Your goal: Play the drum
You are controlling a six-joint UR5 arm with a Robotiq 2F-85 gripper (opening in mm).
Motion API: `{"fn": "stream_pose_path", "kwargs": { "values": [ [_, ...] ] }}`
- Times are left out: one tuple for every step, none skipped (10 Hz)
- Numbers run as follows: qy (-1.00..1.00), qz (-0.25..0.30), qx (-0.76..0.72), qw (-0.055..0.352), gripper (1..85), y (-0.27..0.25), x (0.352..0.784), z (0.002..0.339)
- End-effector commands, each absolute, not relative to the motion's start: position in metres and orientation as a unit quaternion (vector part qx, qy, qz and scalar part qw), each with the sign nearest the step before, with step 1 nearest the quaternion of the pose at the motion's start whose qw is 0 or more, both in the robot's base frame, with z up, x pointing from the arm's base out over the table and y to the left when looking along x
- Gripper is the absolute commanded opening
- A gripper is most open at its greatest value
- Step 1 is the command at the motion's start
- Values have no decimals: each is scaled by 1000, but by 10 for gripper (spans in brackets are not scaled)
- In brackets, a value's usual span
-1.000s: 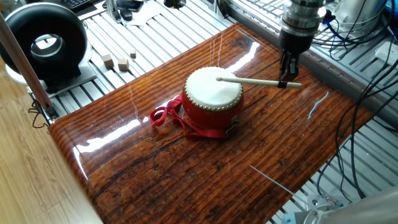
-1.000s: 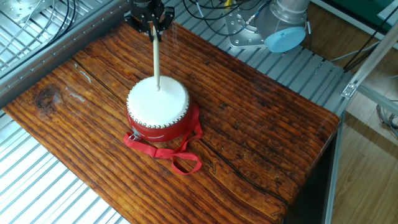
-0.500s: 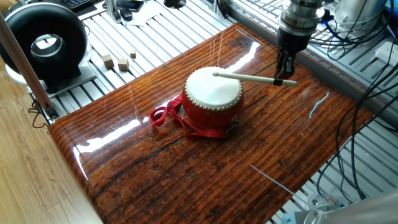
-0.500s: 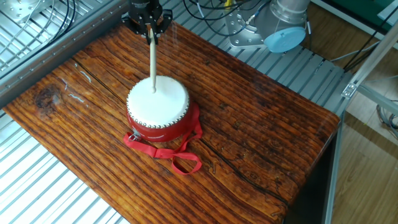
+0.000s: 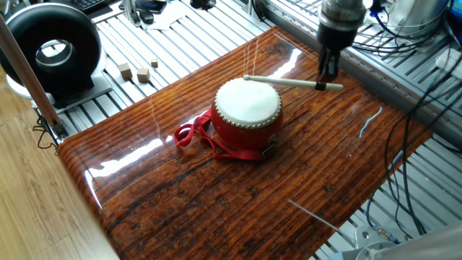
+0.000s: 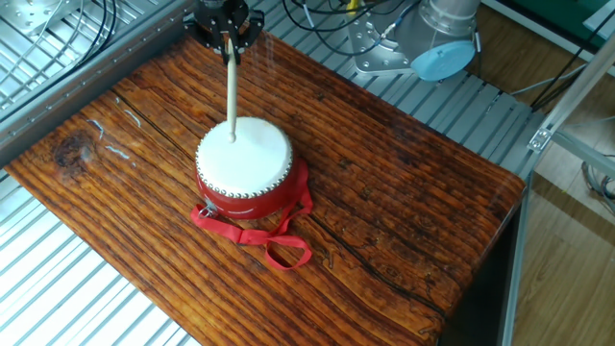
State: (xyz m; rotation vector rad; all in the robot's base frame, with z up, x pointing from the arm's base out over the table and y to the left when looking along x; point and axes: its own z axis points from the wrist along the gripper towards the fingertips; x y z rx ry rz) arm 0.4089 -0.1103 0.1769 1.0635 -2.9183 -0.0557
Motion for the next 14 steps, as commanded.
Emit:
{"fn": "stream_pose_path", "kwargs": {
  "values": [
    [-937,-20,346,35,10,-95,414,206],
    [-937,-16,347,45,10,-97,412,202],
    [-936,-8,347,52,10,-99,413,196],
    [-934,-1,351,63,10,-103,413,185],
    [-933,-6,352,74,10,-102,409,174],
    [-933,-6,351,79,10,-102,406,165],
    [-933,-5,351,77,10,-100,406,160],
    [-933,-4,351,74,10,-99,408,158],
    [-933,-3,353,73,10,-99,409,158],
    [-932,-4,355,72,10,-100,409,160],
    [-932,-4,355,72,10,-100,410,160],
    [-932,-4,354,73,10,-100,410,157],
    [-933,-4,353,72,10,-99,411,157],
    [-935,-15,347,72,10,-94,409,158]
  ]
}}
